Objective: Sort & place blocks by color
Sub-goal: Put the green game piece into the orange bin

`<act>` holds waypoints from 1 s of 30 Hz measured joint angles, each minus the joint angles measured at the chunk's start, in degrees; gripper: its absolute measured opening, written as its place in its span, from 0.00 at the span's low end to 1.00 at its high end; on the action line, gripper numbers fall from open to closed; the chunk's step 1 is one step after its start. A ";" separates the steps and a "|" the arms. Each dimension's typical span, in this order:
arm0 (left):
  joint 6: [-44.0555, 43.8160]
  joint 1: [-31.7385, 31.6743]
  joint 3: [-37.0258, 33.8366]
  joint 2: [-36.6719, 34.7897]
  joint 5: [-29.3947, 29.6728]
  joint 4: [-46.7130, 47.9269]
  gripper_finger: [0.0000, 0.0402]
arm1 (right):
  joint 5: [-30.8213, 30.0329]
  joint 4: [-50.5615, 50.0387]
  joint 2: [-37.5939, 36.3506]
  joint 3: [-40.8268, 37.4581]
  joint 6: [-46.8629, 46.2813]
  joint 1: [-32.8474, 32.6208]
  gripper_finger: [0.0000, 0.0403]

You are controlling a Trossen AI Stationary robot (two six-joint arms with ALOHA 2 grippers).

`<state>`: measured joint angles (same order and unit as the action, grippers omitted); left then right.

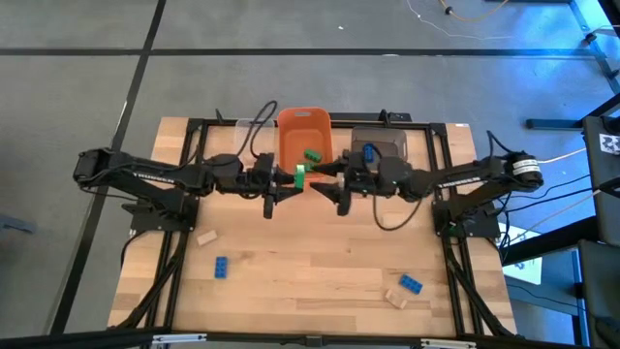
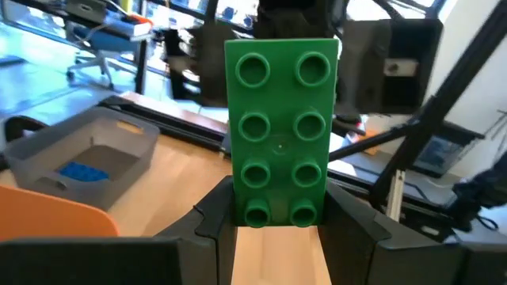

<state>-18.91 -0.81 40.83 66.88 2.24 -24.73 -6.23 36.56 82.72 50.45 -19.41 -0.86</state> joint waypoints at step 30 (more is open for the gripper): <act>4.21 0.21 0.07 1.81 -3.47 0.22 0.31 | 9.48 -1.57 9.44 8.58 -2.81 1.33 0.67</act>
<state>-14.70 -0.60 40.91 68.69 -1.23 -24.51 3.25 34.98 92.16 59.02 -22.22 0.47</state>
